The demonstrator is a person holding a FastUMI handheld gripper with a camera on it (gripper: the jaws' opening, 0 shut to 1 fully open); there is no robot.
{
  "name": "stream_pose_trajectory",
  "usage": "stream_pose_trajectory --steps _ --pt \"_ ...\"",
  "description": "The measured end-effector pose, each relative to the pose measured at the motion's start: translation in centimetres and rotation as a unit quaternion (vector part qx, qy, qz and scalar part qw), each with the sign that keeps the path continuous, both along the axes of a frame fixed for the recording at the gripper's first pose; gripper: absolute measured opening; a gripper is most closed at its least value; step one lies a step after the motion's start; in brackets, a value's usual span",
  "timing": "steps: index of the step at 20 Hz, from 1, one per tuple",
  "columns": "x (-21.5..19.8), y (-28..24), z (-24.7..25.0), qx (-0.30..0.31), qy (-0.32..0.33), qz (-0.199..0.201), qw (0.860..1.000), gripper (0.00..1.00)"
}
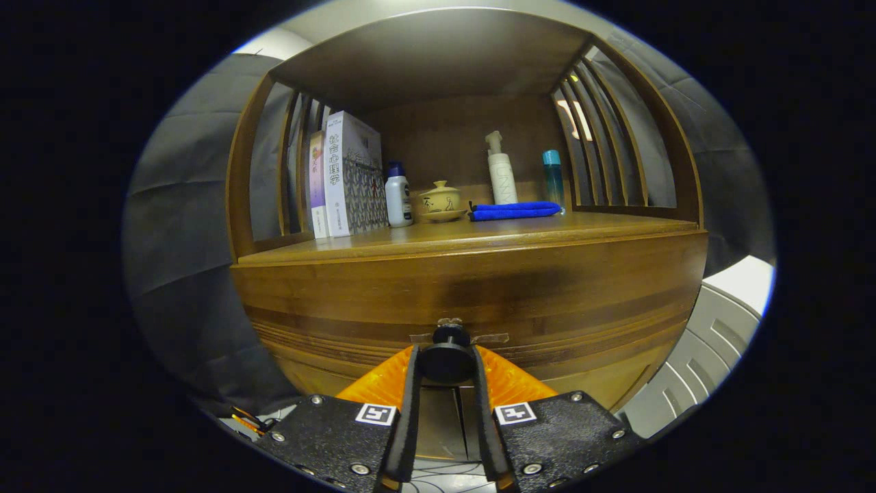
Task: Pull open the drawer, take out the items inside it, and place them on the countertop above the cabinet.
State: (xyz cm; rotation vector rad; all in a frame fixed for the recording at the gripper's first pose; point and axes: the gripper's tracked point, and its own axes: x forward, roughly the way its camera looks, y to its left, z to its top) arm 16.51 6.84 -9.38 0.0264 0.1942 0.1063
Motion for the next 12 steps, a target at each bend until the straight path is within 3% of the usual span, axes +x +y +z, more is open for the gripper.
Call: stream_pose_trajectory --steps 12 --pt "-4.3 -0.1 0.0 0.004 0.006 0.009 1.0 0.38"
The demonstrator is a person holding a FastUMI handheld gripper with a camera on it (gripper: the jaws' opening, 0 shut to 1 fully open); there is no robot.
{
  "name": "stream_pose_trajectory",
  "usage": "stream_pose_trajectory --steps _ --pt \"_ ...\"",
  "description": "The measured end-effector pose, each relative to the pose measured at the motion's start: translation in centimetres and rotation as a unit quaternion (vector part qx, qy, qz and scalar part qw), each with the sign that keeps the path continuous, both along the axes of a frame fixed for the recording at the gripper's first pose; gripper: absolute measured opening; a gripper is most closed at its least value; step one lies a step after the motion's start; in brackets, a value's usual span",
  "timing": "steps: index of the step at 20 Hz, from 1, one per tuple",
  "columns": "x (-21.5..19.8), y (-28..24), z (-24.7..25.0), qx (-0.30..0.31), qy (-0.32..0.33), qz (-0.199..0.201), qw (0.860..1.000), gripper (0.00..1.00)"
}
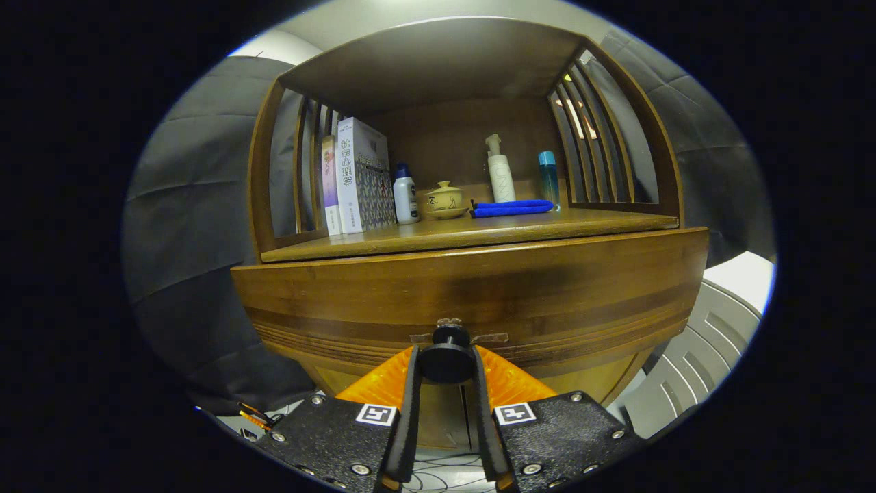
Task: Pull open the drawer, take out the items inside it, and place them on the countertop above the cabinet.
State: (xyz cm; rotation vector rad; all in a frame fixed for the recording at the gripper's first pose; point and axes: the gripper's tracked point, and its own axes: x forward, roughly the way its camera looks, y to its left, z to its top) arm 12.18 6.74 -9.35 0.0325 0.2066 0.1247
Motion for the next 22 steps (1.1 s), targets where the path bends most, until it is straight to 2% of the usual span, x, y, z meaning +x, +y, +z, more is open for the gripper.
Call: stream_pose_trajectory --steps 22 --pt "-9.3 -0.1 -0.7 -0.025 -0.016 0.004 1.0 0.38"
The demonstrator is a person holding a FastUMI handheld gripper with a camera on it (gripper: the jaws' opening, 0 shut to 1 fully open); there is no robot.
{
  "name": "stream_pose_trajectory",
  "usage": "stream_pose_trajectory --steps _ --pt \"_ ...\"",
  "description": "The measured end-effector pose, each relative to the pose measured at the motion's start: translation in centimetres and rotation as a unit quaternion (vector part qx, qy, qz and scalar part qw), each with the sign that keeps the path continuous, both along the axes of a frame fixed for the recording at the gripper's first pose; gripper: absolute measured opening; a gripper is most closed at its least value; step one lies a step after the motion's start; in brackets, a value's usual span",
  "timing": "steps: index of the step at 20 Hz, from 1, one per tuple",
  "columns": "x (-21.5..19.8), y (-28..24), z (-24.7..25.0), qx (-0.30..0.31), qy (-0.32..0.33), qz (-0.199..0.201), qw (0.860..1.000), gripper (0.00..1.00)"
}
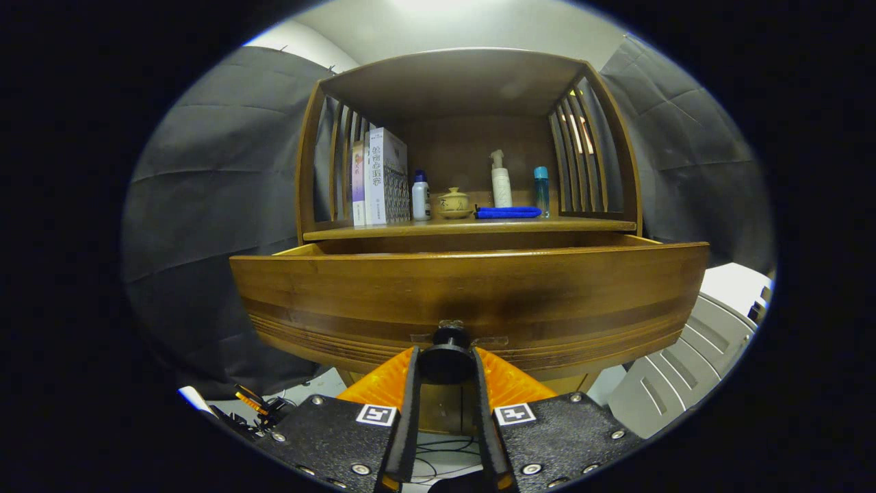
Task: Pull open the drawer, take out the items inside it, and place them on the countertop above the cabinet.
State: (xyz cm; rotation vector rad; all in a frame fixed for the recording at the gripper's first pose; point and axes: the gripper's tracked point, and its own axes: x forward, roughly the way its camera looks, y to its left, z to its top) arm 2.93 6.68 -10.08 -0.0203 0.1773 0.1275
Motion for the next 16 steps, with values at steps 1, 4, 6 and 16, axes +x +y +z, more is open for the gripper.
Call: stream_pose_trajectory --steps 1,4,6,16 --pt "-0.5 0.1 -0.2 0.001 0.001 0.001 1.0 0.38" --pt "-1.9 0.5 -0.2 0.001 0.002 0.006 1.0 0.38" --pt "-2.7 0.7 -0.4 -0.001 0.004 0.011 1.0 0.38" --pt "-4.8 0.9 -0.3 0.009 0.013 0.025 1.0 0.44"
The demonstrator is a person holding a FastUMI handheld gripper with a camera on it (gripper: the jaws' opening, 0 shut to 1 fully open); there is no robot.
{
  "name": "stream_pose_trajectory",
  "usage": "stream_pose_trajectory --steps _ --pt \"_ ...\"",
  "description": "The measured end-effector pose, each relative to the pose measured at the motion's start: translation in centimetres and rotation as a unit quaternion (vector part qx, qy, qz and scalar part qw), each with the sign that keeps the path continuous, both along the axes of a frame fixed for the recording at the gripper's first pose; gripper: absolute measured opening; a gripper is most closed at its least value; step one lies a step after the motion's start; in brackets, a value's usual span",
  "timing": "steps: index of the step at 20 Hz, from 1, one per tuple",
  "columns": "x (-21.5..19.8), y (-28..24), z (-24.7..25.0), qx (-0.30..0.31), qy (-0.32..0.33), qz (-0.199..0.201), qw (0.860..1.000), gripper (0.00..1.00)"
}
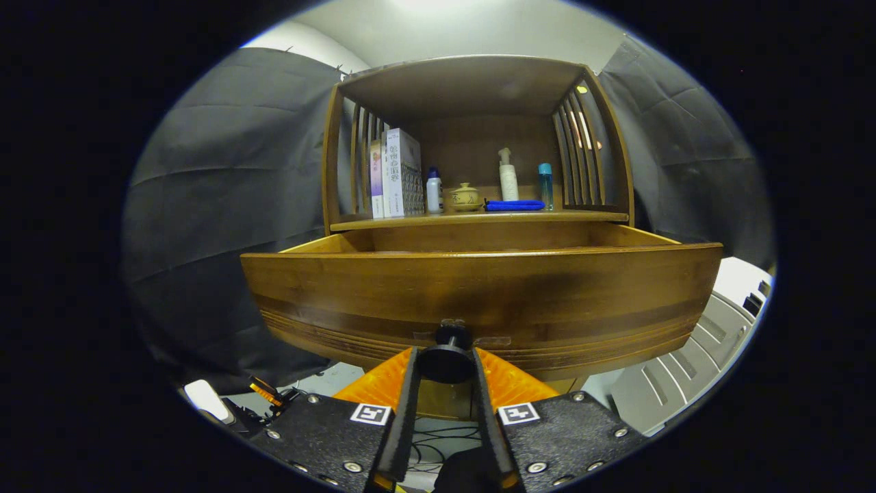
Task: Pull open the drawer, take out the items inside it, and place them on the countertop above the cabinet.
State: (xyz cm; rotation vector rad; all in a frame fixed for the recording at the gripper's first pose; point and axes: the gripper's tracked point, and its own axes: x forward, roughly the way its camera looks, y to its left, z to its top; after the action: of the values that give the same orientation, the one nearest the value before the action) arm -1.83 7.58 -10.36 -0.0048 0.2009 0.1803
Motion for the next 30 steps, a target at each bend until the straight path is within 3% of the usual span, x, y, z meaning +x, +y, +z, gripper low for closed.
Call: stream_pose_trajectory --steps 1,5,13,16,19,25,30 --pt "0.0 0.0 0.4 0.004 -0.005 0.002 1.0 0.48" --pt "0.0 -0.8 3.0 0.007 -0.034 0.001 0.999 0.92" --pt "0.8 -0.8 10.5 0.001 -0.112 0.013 0.994 0.94" --pt "2.4 -0.7 11.9 -0.003 -0.09 0.023 0.996 0.94" --pt "4.9 -1.8 13.1 -0.021 -0.079 0.006 0.997 0.94" --pt "9.9 -3.4 13.6 0.001 -0.022 -0.014 1.0 0.94" --pt "12.5 -3.6 10.6 0.025 0.078 -0.004 0.997 0.94"
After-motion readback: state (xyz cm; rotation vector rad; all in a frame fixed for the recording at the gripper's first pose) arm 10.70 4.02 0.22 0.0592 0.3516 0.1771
